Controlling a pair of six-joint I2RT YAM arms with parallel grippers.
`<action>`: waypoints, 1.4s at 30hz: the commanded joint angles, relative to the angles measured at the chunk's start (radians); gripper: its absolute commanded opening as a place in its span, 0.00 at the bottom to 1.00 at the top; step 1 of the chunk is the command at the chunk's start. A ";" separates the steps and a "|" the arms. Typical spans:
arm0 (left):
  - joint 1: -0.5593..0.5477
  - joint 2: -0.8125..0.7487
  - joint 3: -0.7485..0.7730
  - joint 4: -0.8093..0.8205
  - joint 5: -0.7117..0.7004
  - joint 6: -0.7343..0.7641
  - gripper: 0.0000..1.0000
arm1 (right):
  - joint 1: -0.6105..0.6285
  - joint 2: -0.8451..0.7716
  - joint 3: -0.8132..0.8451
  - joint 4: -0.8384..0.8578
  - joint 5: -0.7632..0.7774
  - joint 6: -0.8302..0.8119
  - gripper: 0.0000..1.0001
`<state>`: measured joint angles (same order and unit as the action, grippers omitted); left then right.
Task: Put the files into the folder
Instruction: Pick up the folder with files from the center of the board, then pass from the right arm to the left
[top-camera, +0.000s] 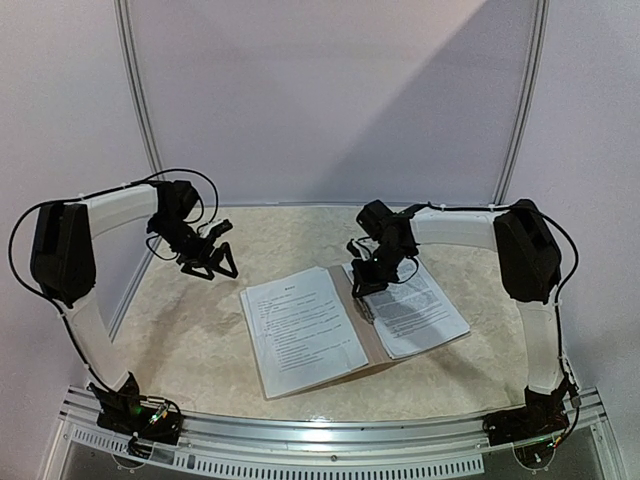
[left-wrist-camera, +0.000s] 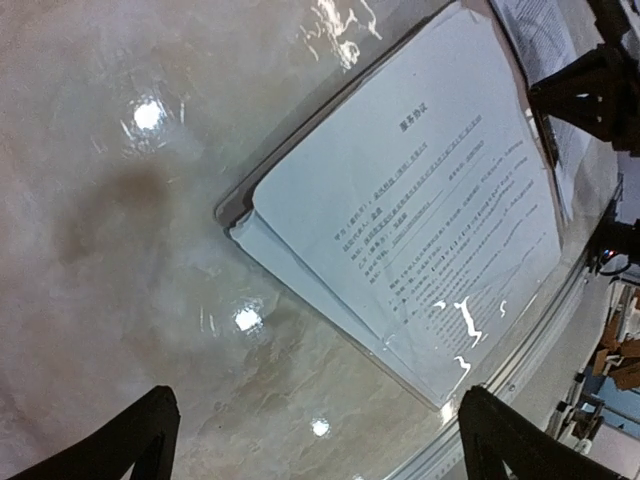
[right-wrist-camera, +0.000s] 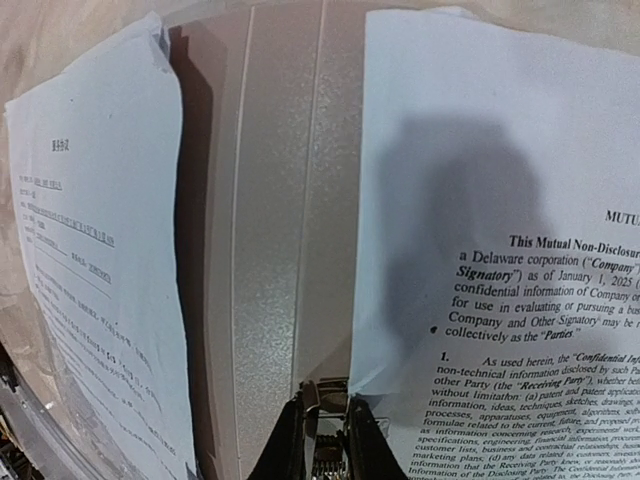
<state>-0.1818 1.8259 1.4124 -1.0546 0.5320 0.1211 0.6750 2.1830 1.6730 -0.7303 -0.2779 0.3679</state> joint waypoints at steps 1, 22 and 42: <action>0.014 0.039 -0.043 0.066 0.107 -0.090 1.00 | -0.021 -0.080 -0.022 0.082 -0.063 0.032 0.00; -0.002 0.088 -0.355 0.523 0.376 -0.341 1.00 | -0.044 -0.210 -0.041 0.126 -0.057 0.064 0.00; -0.156 0.095 -0.337 0.680 0.658 -0.487 0.68 | -0.046 -0.046 -0.068 0.219 -0.073 0.123 0.03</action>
<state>-0.2737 1.9503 1.0588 -0.4213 1.1175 -0.3424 0.6319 2.0613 1.6081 -0.5812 -0.3138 0.4564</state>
